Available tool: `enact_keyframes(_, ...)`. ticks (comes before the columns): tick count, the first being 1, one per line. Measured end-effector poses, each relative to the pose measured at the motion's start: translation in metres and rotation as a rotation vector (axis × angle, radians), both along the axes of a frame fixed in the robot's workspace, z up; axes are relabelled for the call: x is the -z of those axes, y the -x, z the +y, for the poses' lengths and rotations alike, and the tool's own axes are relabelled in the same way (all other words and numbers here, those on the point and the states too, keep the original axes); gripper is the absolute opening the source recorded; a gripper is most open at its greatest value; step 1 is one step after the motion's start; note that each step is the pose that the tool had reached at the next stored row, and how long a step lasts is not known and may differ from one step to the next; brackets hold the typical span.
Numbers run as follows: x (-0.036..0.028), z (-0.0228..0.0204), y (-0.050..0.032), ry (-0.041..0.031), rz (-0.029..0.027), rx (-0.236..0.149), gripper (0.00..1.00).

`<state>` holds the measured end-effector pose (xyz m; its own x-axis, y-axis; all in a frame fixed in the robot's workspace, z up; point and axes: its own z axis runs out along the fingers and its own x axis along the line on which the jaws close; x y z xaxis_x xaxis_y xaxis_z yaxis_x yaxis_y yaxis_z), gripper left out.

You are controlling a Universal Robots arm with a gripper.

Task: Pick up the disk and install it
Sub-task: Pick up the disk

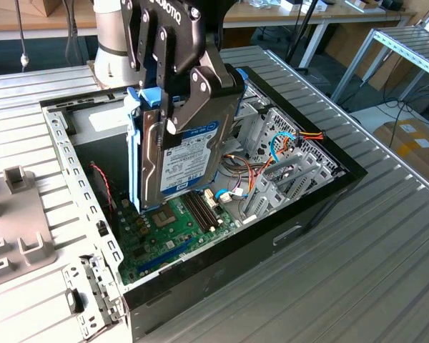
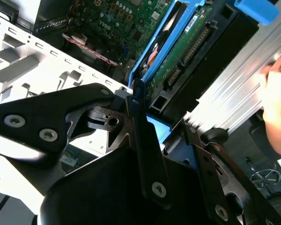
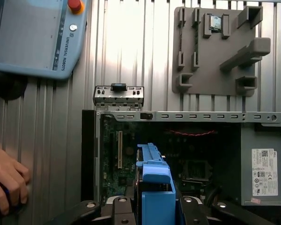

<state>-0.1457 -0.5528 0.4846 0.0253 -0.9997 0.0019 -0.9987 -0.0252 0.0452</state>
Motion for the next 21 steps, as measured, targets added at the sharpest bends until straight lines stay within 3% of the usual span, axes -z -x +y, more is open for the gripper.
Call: enact_keyframes(21,0.0009,-0.0001,-0.0178,0.0074,0.0,0.0,0.37)
